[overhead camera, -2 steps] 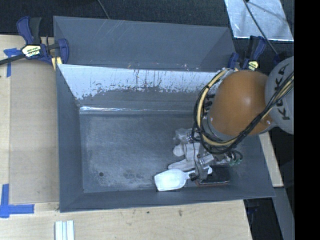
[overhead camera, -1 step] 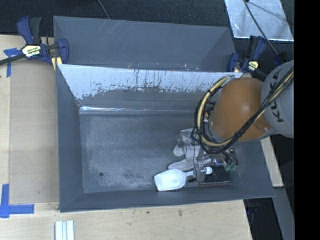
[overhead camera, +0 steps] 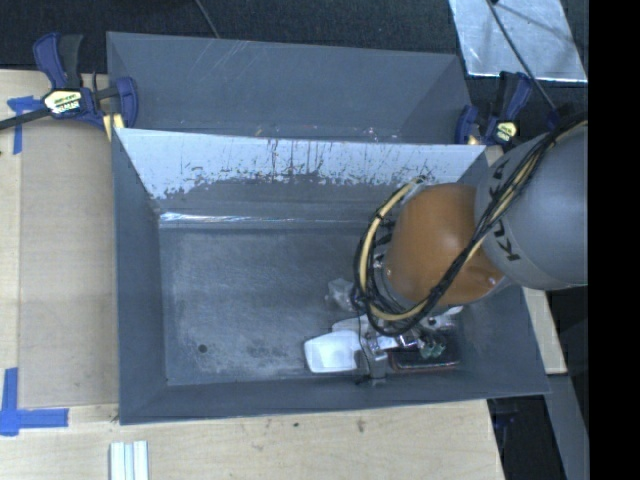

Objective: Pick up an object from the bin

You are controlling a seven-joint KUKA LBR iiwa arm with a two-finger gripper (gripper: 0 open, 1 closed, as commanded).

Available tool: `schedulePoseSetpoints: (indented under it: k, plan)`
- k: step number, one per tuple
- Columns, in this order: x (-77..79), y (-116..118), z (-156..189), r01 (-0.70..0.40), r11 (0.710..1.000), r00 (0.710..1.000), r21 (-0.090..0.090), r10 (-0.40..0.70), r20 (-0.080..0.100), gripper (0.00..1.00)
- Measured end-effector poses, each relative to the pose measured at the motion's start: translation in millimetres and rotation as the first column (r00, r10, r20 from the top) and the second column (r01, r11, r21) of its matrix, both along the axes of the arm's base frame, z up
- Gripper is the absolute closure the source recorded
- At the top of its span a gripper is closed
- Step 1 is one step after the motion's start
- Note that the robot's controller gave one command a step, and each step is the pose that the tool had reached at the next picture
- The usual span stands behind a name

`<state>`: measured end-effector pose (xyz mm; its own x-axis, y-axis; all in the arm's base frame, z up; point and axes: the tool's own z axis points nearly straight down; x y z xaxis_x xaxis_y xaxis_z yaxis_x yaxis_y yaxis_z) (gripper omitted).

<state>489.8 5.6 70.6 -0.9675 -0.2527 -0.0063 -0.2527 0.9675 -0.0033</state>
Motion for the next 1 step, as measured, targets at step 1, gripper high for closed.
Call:
schedulePoseSetpoints:
  k: [1]
  plan:
    - [-5.1,-14.4,0.5,0.241,0.97,0.97,0.004,-0.241,-0.003,1.0]
